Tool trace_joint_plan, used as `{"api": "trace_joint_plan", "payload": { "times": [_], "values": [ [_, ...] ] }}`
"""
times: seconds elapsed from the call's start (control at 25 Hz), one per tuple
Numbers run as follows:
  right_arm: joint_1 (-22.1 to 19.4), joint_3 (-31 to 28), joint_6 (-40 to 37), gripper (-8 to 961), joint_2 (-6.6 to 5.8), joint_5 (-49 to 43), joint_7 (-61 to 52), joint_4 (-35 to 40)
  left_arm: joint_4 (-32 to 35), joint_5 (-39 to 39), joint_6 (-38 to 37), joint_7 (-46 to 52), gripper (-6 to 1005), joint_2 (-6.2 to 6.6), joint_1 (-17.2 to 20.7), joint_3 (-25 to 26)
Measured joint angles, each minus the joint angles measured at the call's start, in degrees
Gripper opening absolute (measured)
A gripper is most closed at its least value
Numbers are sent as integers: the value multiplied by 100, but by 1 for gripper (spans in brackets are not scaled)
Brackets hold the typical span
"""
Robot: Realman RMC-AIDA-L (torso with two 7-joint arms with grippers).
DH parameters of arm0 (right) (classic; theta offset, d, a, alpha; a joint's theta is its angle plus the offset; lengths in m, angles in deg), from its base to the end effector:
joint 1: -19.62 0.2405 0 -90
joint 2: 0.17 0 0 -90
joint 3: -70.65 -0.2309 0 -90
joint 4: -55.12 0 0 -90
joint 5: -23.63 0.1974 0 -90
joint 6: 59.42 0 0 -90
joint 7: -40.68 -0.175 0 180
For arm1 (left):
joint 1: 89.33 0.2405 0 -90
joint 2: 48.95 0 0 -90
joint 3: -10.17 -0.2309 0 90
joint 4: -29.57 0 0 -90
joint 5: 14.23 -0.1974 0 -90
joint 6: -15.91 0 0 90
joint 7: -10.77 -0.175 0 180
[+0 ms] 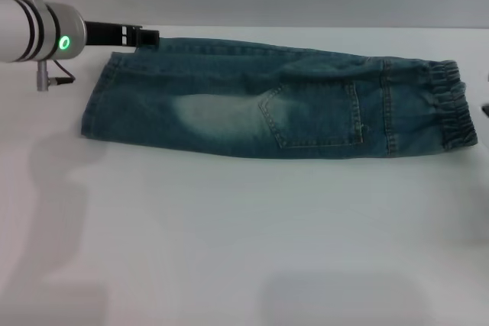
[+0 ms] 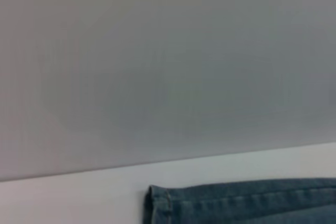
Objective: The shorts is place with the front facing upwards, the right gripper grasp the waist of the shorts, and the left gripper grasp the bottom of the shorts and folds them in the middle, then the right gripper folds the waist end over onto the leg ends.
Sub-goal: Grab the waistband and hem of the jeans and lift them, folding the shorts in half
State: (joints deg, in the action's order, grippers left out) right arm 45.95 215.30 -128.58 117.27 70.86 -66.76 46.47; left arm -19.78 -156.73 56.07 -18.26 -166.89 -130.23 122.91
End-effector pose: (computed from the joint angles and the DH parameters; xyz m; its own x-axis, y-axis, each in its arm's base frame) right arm 0.3444 0.3254 0.0185 -0.5363 -0.2634 -0.8019 -0.8412 0.0889 0.5334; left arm -0.2137 0.4556 0.0093 0.6112 0.6376 0.4689 0.7513 -0.2811 -0.5971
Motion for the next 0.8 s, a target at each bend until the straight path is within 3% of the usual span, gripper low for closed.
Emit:
{"api": "trace_joint_plan", "payload": {
  "times": [0.36,0.8],
  "values": [
    [-479,-48,-199,598,118,-22,4,-190,-418,307,167,46,859,-10,344,-439],
    [-341,-16,-132,598,96,-33,4,-134,-957,400,271,88,859,-33,717,-677]
  ]
}}
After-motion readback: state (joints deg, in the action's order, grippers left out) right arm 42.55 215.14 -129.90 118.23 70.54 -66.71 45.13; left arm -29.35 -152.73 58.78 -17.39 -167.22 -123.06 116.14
